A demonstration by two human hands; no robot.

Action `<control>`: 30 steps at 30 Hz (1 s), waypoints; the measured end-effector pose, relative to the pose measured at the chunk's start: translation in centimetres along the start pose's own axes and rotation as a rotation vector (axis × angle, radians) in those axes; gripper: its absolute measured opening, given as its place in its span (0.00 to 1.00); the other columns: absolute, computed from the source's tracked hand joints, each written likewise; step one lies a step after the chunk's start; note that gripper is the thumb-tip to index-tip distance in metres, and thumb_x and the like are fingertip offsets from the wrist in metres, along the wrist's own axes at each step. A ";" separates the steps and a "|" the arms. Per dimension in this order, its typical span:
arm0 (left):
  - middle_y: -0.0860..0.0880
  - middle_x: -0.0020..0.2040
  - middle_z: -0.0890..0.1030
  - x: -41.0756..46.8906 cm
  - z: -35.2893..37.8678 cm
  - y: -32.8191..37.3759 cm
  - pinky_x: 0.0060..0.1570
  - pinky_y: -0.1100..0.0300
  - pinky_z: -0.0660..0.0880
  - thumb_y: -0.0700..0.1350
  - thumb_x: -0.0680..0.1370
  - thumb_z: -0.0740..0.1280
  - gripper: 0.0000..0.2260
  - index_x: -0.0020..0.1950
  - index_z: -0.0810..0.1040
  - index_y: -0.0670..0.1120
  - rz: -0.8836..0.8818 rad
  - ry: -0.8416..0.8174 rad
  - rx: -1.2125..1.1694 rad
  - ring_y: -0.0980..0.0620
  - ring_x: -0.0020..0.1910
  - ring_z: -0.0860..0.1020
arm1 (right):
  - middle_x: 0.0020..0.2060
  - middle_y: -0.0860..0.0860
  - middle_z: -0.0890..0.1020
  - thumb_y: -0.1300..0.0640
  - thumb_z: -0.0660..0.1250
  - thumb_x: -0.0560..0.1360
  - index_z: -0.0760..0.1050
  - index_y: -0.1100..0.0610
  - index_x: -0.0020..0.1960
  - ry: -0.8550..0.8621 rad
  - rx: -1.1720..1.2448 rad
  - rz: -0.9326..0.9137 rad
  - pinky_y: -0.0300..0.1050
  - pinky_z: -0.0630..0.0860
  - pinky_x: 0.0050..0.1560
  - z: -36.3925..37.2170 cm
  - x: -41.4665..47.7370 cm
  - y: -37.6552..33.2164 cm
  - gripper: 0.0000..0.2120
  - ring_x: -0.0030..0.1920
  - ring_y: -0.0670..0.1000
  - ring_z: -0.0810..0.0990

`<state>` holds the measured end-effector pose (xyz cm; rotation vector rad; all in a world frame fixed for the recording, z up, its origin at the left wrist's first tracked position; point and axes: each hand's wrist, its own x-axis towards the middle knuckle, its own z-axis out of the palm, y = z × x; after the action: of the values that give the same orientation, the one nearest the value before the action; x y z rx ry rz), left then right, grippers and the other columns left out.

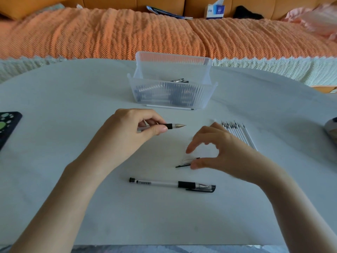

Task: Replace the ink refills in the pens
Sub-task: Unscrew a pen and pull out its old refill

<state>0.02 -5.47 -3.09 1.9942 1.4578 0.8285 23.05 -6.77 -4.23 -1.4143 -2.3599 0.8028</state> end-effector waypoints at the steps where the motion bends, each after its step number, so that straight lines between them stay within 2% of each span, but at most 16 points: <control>1: 0.61 0.37 0.81 0.0 0.1 0.0 0.40 0.72 0.70 0.51 0.72 0.71 0.02 0.43 0.82 0.57 -0.001 -0.007 0.001 0.64 0.38 0.77 | 0.46 0.38 0.75 0.46 0.73 0.66 0.78 0.43 0.45 -0.020 -0.012 -0.002 0.31 0.64 0.52 0.2 0.0 0.0 0.09 0.52 0.41 0.67; 3: 0.60 0.38 0.81 0.0 0.1 0.0 0.40 0.73 0.70 0.50 0.72 0.71 0.03 0.44 0.82 0.56 0.007 -0.008 0.014 0.64 0.41 0.77 | 0.45 0.38 0.75 0.47 0.73 0.67 0.78 0.44 0.43 -0.032 -0.031 -0.005 0.34 0.66 0.52 0.5 0.1 -0.2 0.06 0.52 0.41 0.67; 6: 0.60 0.38 0.81 -0.1 0.0 0.1 0.41 0.73 0.69 0.49 0.72 0.72 0.03 0.44 0.82 0.56 0.013 -0.004 0.019 0.64 0.42 0.77 | 0.39 0.36 0.77 0.52 0.73 0.69 0.77 0.47 0.43 0.089 0.051 0.030 0.29 0.67 0.42 0.1 0.1 -0.4 0.06 0.44 0.37 0.73; 9: 0.60 0.38 0.81 0.0 -0.1 0.0 0.40 0.74 0.69 0.49 0.71 0.72 0.03 0.43 0.82 0.57 0.012 -0.007 0.012 0.64 0.42 0.76 | 0.35 0.44 0.81 0.57 0.74 0.68 0.77 0.49 0.42 0.253 0.211 0.062 0.30 0.68 0.37 -0.8 0.1 0.0 0.07 0.37 0.42 0.77; 12: 0.60 0.38 0.81 0.0 -0.1 0.1 0.39 0.73 0.69 0.48 0.71 0.72 0.04 0.43 0.82 0.58 0.019 -0.012 0.005 0.62 0.41 0.76 | 0.35 0.46 0.81 0.57 0.74 0.68 0.77 0.49 0.42 0.334 0.274 0.088 0.42 0.71 0.38 -1.0 0.3 0.1 0.07 0.37 0.47 0.78; 18: 0.65 0.39 0.79 -0.1 0.0 0.5 0.38 0.73 0.68 0.48 0.71 0.72 0.04 0.43 0.82 0.57 0.013 -0.026 -0.007 0.63 0.40 0.76 | 0.34 0.43 0.81 0.59 0.74 0.68 0.77 0.49 0.42 0.374 0.316 0.096 0.44 0.73 0.40 -0.8 0.5 -0.4 0.08 0.36 0.50 0.78; 24: 0.65 0.39 0.80 -0.2 0.4 0.9 0.39 0.74 0.68 0.47 0.71 0.72 0.05 0.44 0.82 0.56 0.033 -0.058 -0.039 0.64 0.40 0.76 | 0.34 0.43 0.81 0.59 0.74 0.68 0.78 0.48 0.41 0.368 0.313 0.074 0.35 0.69 0.37 -0.4 0.6 -1.1 0.08 0.36 0.52 0.76; 30: 0.61 0.34 0.80 -0.3 0.9 1.3 0.36 0.76 0.67 0.41 0.71 0.72 0.06 0.41 0.83 0.53 0.037 -0.085 -0.102 0.59 0.33 0.77 | 0.35 0.43 0.81 0.62 0.74 0.68 0.78 0.52 0.41 0.388 0.319 0.050 0.28 0.70 0.40 0.3 0.8 -1.7 0.07 0.36 0.46 0.78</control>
<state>1.49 -6.13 -2.80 1.9611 1.3096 0.8070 21.25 -6.82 -3.53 -1.3538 -1.8237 0.7913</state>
